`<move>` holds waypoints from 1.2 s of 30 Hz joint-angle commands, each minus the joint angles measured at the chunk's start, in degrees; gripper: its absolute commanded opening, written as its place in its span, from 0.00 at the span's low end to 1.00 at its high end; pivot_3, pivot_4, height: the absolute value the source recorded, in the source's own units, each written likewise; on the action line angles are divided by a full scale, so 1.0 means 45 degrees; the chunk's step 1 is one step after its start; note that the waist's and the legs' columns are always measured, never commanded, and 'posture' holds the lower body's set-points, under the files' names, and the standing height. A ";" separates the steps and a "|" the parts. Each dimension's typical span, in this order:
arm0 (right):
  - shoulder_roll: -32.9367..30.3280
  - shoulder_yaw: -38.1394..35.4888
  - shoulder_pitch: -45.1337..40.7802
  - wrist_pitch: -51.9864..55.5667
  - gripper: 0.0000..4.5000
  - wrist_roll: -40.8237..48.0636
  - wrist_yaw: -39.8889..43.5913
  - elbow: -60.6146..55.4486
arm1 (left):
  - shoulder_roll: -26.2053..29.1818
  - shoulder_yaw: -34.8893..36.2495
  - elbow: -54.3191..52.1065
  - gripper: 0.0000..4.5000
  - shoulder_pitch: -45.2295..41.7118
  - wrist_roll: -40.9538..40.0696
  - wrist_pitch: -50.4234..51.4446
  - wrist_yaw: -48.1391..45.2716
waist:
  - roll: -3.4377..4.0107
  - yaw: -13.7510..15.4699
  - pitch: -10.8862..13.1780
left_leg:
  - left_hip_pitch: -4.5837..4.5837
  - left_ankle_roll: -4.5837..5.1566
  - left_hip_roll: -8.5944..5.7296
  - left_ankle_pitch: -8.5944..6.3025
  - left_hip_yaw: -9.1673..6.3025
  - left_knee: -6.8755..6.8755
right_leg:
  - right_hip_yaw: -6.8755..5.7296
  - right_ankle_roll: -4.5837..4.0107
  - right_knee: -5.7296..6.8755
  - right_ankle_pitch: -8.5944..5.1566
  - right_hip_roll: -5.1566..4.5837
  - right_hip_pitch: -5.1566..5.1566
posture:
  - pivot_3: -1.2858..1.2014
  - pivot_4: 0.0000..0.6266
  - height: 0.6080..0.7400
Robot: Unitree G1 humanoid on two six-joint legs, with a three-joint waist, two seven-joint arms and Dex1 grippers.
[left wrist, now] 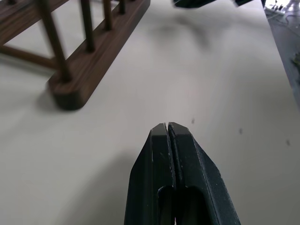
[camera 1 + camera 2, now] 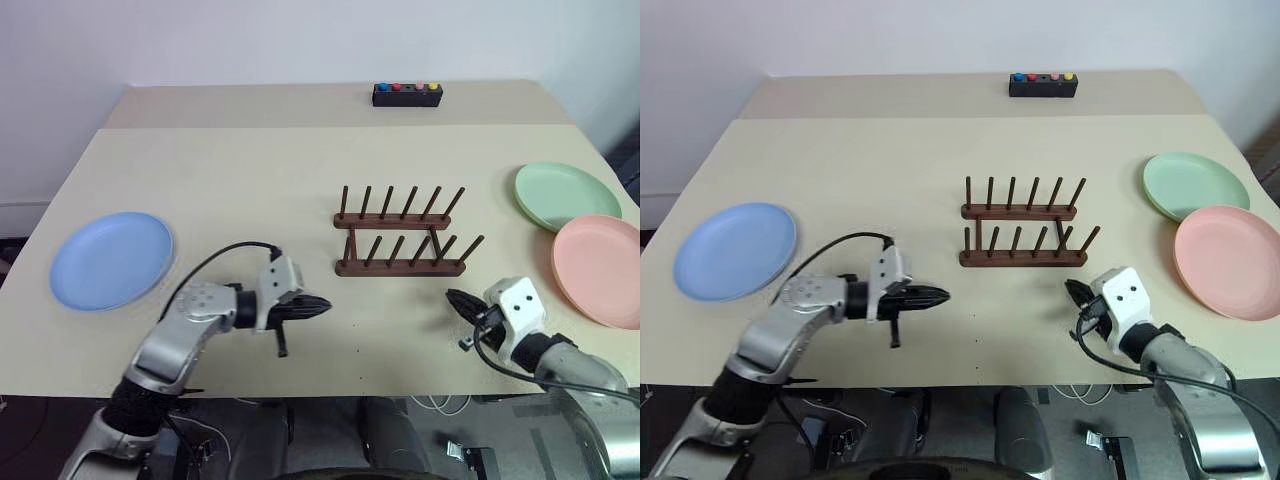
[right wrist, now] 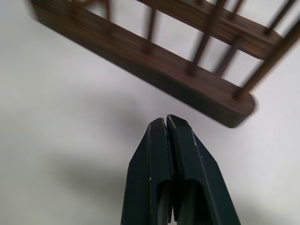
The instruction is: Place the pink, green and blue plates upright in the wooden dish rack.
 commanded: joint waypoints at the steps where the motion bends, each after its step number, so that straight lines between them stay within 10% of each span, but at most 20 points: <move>1: -0.0014 0.0236 -0.0516 -0.0013 0.01 -0.0634 -0.0355 0.0395 | -0.0416 -0.0297 0.0311 0.00 -0.0496 0.0488 -0.0343 0.0870 | 0.0002 0.0001 -0.0001 | 0.0001 0.0000 0.0000 0.0000 0.0000 0.0000 | -0.0001 0.0002 0.0001 0.0001 0.0001 0.0000 | 0.52 0.24 1.00; 36: 0.0695 0.1863 -0.4759 -0.1442 0.01 -0.2763 -0.0728 0.4531 | -0.2979 -0.0489 0.6261 0.00 -0.2821 0.2925 -0.4118 0.4718 | 0.0003 -0.0042 -0.0006 | 0.0013 -0.0001 -0.0006 0.0002 0.0003 0.0011 | 0.0000 0.0050 0.0009 0.0032 0.0000 0.0011 | 0.52 0.24 1.00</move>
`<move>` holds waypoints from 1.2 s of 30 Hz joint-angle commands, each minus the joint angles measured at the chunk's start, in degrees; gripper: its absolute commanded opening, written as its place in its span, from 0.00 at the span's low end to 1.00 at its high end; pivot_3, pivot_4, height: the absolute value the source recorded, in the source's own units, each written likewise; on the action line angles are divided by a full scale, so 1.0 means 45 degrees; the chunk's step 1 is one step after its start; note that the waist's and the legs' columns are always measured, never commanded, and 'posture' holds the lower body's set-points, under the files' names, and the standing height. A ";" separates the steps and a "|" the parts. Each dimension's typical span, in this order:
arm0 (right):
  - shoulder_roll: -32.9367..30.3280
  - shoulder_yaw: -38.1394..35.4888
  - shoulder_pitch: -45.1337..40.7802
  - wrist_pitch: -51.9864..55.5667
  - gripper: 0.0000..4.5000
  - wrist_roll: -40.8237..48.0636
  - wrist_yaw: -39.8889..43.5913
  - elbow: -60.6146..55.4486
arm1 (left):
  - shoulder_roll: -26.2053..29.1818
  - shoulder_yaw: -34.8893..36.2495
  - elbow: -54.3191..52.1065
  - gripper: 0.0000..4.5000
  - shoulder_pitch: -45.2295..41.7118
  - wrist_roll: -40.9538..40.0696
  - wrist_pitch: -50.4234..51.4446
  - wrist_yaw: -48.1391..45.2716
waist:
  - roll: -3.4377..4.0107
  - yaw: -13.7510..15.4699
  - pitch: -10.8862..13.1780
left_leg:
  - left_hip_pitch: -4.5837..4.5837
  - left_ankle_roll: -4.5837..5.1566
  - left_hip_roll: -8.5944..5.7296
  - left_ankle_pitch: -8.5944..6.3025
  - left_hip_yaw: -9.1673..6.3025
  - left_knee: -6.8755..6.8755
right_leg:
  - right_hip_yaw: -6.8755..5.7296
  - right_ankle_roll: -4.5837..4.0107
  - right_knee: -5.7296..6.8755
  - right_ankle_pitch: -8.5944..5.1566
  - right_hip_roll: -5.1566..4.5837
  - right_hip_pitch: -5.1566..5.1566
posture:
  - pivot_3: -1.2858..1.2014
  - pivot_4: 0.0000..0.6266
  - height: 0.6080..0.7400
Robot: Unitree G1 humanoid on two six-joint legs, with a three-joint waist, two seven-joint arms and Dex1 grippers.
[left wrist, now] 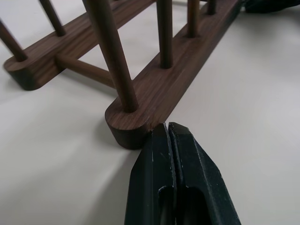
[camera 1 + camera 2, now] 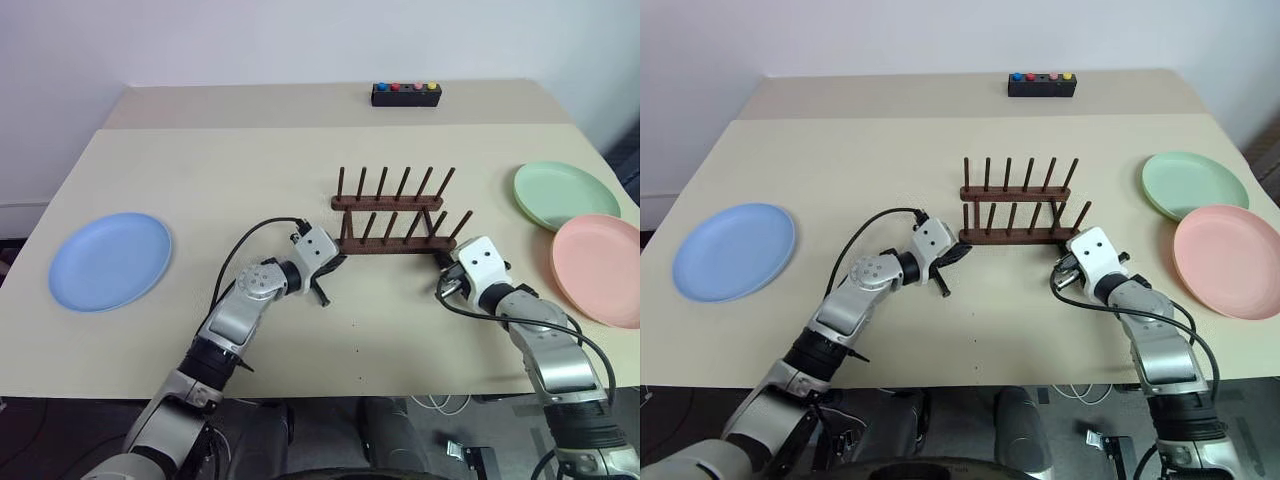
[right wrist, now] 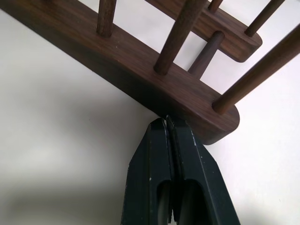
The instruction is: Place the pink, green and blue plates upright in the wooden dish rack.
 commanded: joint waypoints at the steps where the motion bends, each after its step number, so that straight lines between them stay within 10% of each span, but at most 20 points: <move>1: 0.0086 0.0026 -0.0121 -0.0226 0.01 -0.0088 0.0025 -0.0159 | -0.0016 0.0190 0.0009 0.00 -0.0035 0.0123 -0.0257 0.0045 | 0.0000 0.0004 0.0000 | 0.0000 0.0000 0.0000 0.0000 0.0000 -0.0001 | 0.0000 0.0000 0.0000 0.0000 0.0000 0.0000 | 0.52 0.24 1.00; 7: -0.0486 -0.0800 0.0904 0.0252 0.06 0.0909 0.1050 -0.1859 | 0.0210 0.0161 -0.1077 0.00 0.0567 -0.0602 -0.0157 -0.0945 | 0.0001 0.0006 0.0000 | -0.0002 0.0000 0.0000 0.0000 -0.0002 -0.0011 | 0.0000 0.0001 -0.0001 -0.0002 0.0001 -0.0003 | 0.52 0.24 1.00; 16: -0.2005 -0.4944 0.3162 0.2057 0.98 0.2267 0.1590 -0.4375 | 0.1126 0.0357 -0.3301 0.00 0.1695 -0.2644 0.0344 -0.3432 | 0.0009 0.0052 0.0001 | -0.0027 0.0001 -0.0003 0.0000 -0.0002 0.0007 | 0.0000 -0.0015 -0.0003 -0.0008 -0.0004 -0.0014 | 0.52 0.24 1.00; 31: -0.2010 -0.5580 0.3340 0.3145 0.99 0.0583 -0.0552 -0.1659 | 0.1010 0.0087 -0.3359 0.00 0.1489 -0.3476 0.0165 -0.5309 | 0.0015 0.0016 -0.0002 | -0.0023 0.0002 -0.0002 -0.0001 0.0003 0.0003 | 0.0002 -0.0047 -0.0007 -0.0026 -0.0003 -0.0011 | 0.52 0.24 1.00; 36: -0.2042 -0.5243 0.2957 0.3064 0.48 0.0654 -0.0468 -0.1102 | 0.0953 0.0172 -0.3405 0.00 0.1606 -0.3434 0.0091 -0.5062 | 0.0022 0.0029 -0.0005 | -0.0025 0.0002 -0.0003 0.0000 0.0003 0.0004 | 0.0003 -0.0045 -0.0007 -0.0024 -0.0004 -0.0011 | 0.52 0.24 1.00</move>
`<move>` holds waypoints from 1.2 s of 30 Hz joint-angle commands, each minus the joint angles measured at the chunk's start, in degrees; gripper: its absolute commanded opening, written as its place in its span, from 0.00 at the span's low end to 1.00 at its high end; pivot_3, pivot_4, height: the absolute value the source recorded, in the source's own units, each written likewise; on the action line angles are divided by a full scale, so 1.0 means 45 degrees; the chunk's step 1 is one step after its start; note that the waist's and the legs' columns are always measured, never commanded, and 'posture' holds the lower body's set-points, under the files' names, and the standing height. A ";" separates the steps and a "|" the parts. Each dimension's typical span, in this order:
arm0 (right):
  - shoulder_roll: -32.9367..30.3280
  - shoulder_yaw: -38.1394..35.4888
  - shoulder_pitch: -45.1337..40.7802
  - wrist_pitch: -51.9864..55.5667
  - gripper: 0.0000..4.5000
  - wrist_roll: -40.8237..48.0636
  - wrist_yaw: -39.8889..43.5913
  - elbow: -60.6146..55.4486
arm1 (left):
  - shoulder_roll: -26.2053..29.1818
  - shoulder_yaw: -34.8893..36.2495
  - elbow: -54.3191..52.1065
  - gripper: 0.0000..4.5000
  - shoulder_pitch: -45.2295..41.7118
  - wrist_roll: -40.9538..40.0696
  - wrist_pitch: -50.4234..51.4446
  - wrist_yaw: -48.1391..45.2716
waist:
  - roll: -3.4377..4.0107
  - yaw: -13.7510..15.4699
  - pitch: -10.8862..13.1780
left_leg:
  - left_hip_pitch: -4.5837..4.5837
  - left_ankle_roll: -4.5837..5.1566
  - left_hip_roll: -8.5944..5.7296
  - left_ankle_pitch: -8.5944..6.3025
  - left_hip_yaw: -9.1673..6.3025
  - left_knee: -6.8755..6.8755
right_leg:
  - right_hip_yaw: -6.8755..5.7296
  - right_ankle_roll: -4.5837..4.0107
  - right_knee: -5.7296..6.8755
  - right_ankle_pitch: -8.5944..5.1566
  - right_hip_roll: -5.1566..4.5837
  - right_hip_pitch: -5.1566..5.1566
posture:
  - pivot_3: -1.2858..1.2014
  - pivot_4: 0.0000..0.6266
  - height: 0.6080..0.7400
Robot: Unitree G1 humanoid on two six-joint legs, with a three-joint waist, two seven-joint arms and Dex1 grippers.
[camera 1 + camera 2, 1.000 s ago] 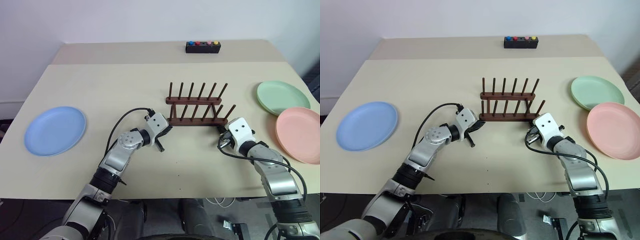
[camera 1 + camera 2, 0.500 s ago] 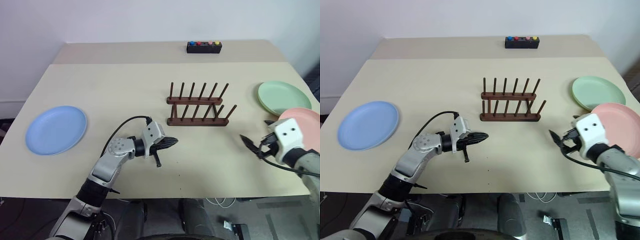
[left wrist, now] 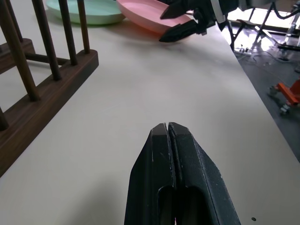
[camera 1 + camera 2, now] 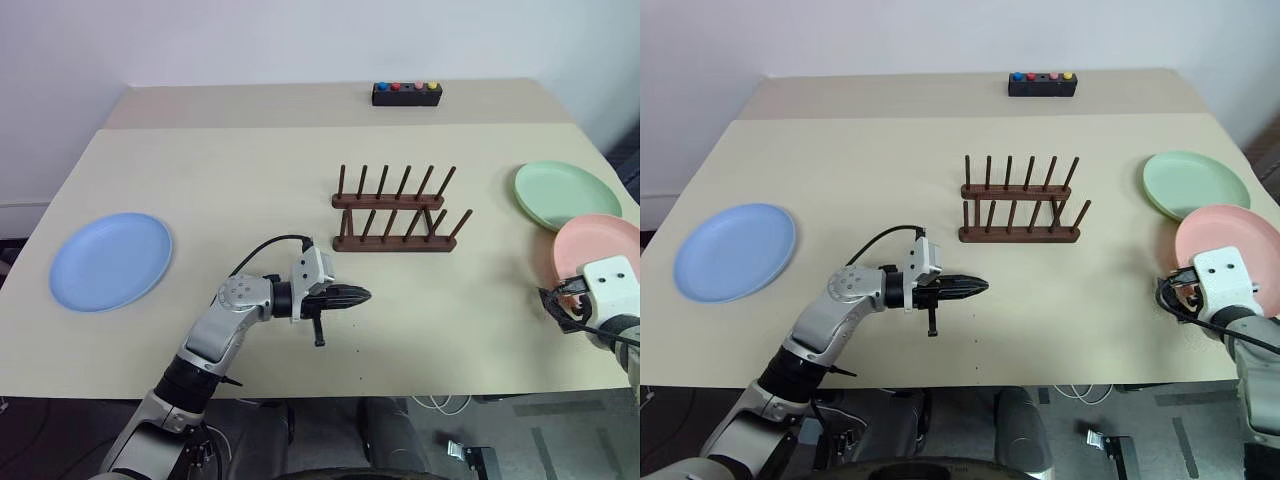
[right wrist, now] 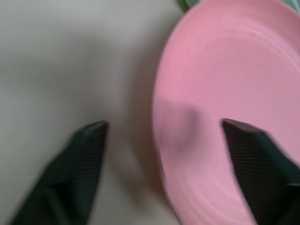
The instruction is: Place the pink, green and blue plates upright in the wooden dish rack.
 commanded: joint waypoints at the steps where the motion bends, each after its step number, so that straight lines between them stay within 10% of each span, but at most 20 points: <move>1: -0.0066 0.0164 -0.0203 -0.0326 0.35 -0.0135 -0.0015 0.0056 | -0.0043 0.0152 -0.0368 0.00 0.0084 -0.0060 -0.0254 0.0161 | 0.0000 0.0003 0.0000 | 0.0001 0.0000 0.0000 0.0000 0.0000 0.0000 | 0.0000 0.0001 0.0000 0.0000 0.0000 0.0000 | 0.52 0.24 1.00; 4: -0.0123 0.0363 -0.0378 -0.0408 0.01 -0.0250 -0.0054 0.0266 | -0.0059 0.0148 -0.0371 0.00 0.0145 -0.0023 -0.0315 0.0286 | 0.0002 0.0001 -0.0001 | 0.0002 0.0000 0.0000 0.0000 0.0000 -0.0002 | 0.0000 0.0003 0.0001 0.0001 0.0000 0.0000 | 0.52 0.24 1.00; 23: -0.1938 -0.0489 0.0637 -0.0969 0.01 -0.1620 0.0813 -0.4151 | -0.0522 -0.0099 0.0676 0.00 -0.0471 0.0099 -0.0994 -0.0051 | 0.0007 0.0001 -0.0003 | -0.0003 0.0000 0.0000 0.0000 0.0002 -0.0001 | -0.0001 0.0005 -0.0004 -0.0001 0.0001 -0.0002 | 0.52 0.24 1.00; 36: -0.0783 0.0027 -0.6998 -0.0984 0.01 0.5508 0.3621 -0.2590 | -0.0497 0.0385 0.0863 0.00 -0.0474 0.0232 -0.1433 0.0557 | -0.0014 0.0114 0.0013 | -0.0033 0.0000 0.0004 0.0000 -0.0039 -0.0012 | -0.0039 0.0041 -0.0024 0.0022 0.0001 -0.0001 | 0.52 0.24 1.00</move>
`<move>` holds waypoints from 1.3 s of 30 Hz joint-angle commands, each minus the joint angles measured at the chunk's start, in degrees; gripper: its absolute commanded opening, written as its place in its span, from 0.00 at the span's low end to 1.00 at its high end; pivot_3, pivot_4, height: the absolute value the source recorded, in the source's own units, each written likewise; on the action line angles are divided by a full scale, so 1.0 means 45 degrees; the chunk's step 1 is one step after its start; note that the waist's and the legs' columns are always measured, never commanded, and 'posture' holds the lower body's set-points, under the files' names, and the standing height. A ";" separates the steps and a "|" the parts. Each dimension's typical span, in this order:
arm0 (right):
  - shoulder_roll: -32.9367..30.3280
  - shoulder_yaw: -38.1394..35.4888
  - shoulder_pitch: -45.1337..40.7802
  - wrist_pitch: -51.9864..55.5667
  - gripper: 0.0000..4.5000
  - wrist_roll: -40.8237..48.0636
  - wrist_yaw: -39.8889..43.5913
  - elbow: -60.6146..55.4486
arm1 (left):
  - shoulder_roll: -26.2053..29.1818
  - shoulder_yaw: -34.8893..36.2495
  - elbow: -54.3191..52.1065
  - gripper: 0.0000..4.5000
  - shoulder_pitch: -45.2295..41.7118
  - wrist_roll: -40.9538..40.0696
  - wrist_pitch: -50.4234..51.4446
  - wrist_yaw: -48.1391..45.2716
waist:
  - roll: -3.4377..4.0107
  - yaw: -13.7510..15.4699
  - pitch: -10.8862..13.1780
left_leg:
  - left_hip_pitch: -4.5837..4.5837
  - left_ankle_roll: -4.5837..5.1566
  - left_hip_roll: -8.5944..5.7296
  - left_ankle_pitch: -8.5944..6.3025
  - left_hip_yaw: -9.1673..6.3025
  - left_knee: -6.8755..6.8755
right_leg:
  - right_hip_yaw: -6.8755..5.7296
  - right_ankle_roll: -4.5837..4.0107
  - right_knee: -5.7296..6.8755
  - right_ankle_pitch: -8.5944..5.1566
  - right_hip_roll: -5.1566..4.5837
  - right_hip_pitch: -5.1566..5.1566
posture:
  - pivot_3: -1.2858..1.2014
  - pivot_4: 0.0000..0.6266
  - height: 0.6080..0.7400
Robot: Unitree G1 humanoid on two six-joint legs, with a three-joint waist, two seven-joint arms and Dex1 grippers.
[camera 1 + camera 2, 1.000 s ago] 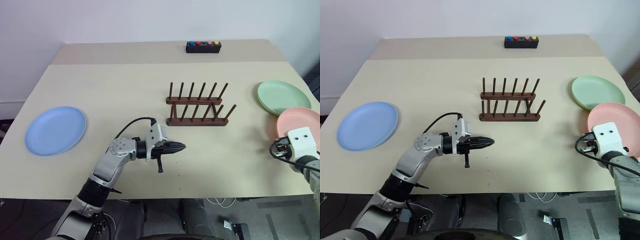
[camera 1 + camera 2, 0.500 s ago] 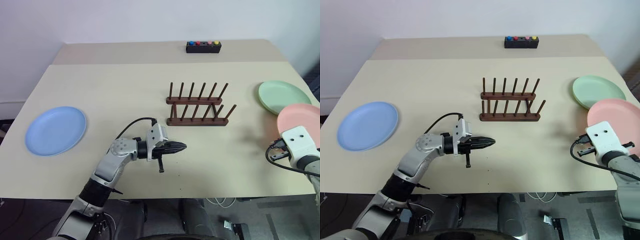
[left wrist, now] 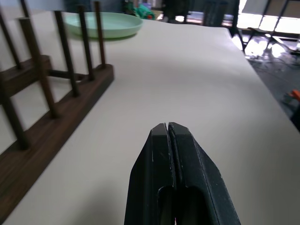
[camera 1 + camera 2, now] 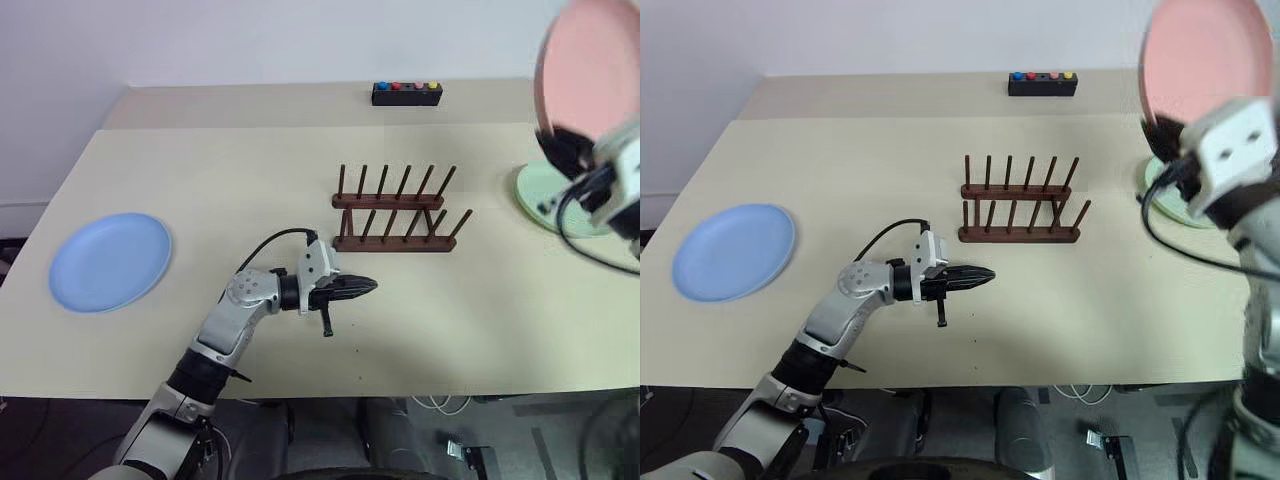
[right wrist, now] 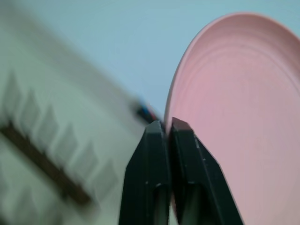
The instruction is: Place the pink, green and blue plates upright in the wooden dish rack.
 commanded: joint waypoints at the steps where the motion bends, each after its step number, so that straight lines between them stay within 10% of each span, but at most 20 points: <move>1: 0.0249 -0.0110 -0.0796 0.0791 0.01 0.2214 0.0826 0.0496 | 0.0079 0.0375 -0.0439 0.00 0.0161 -0.0039 -0.0250 0.0246 | 0.0001 -0.0028 0.0000 | -0.0012 0.0002 -0.0004 -0.0001 0.0001 0.0001 | -0.0002 0.0001 -0.0009 0.0000 -0.0007 -0.0006 | 0.52 0.24 1.00; 12: 0.1318 -0.0661 -0.1157 0.3401 0.01 0.7391 0.1408 0.2064 | 0.0616 0.0788 -0.1925 0.00 0.1295 -0.0150 0.0274 0.1120 | 0.0015 -0.0065 0.0000 | -0.0015 0.0005 0.0000 -0.0002 0.0007 0.0009 | 0.0004 -0.0004 0.0028 0.0002 -0.0002 -0.0037 | 0.52 0.24 1.00; 39: 0.1532 -0.0809 -0.0564 0.3937 0.01 0.9386 0.0247 0.3281 | 0.0493 0.0894 -0.2088 0.00 0.1227 -0.0356 0.0223 0.0996 | 0.0018 -0.0090 -0.0002 | -0.0015 0.0005 0.0000 -0.0002 0.0012 0.0004 | 0.0005 -0.0003 0.0028 0.0002 0.0001 -0.0042 | 0.52 0.24 1.00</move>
